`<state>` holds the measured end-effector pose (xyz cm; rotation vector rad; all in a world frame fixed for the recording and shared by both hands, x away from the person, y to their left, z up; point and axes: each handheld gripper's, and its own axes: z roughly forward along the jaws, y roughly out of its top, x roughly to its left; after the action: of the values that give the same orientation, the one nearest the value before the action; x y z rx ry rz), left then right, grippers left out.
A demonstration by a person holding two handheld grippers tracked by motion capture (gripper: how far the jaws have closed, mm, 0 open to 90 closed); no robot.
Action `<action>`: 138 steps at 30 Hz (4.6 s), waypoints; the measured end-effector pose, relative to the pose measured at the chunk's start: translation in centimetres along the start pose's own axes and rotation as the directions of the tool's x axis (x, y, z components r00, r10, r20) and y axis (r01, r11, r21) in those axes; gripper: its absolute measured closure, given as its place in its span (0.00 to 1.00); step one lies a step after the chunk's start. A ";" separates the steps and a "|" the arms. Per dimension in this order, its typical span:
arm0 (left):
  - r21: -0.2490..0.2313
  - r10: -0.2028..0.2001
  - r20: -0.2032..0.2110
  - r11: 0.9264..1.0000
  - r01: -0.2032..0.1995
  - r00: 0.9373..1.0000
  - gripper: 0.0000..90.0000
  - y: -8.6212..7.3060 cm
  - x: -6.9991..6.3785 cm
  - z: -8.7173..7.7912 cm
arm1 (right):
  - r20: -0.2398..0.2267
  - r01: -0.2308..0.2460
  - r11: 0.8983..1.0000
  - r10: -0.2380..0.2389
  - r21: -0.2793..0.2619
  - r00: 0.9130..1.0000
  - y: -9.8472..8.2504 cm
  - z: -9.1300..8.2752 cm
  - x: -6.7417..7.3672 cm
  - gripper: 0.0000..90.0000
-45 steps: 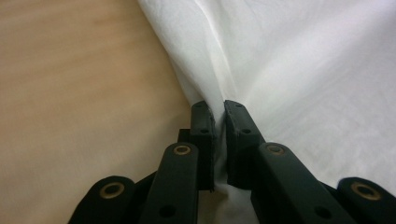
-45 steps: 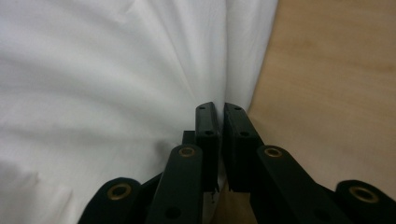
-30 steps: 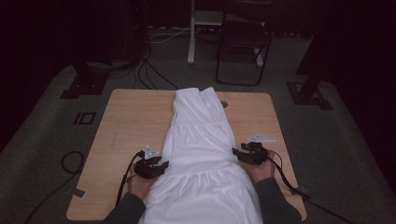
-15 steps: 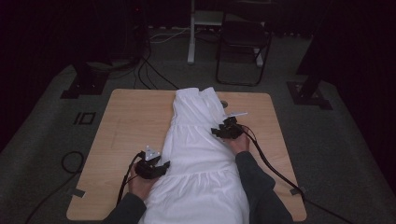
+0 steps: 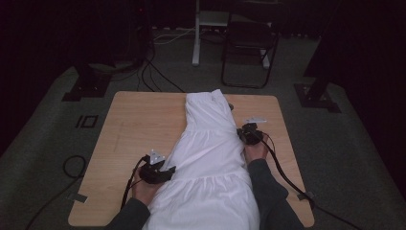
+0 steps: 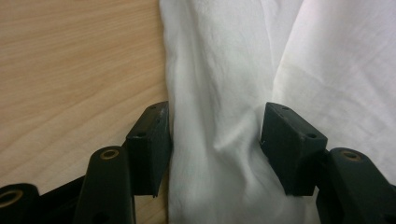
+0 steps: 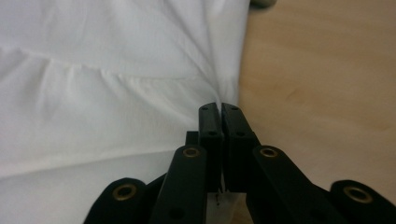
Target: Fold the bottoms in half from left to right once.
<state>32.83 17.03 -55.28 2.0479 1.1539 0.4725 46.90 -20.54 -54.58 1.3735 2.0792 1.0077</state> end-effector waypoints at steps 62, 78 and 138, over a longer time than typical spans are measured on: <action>-0.033 -0.027 -0.011 0.999 0.026 1.000 0.57 1.4 -2.5 3.2 | -0.201 0.011 0.999 -0.005 0.030 0.980 2.8 2.2 3.9 0.57; -0.017 -0.005 0.003 1.000 0.005 1.000 0.52 1.6 -2.7 2.7 | -0.001 -0.009 1.000 0.009 0.027 1.000 1.8 1.5 0.0 0.87; -0.051 -0.098 -0.095 0.994 0.093 0.991 0.46 8.7 0.1 10.8 | -0.066 0.080 0.996 -0.082 -0.024 0.994 -5.9 -3.2 8.1 0.68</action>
<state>44.58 9.72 -55.99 1.9382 1.2809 0.5518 37.95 -15.56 -56.93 1.2507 2.1482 1.0515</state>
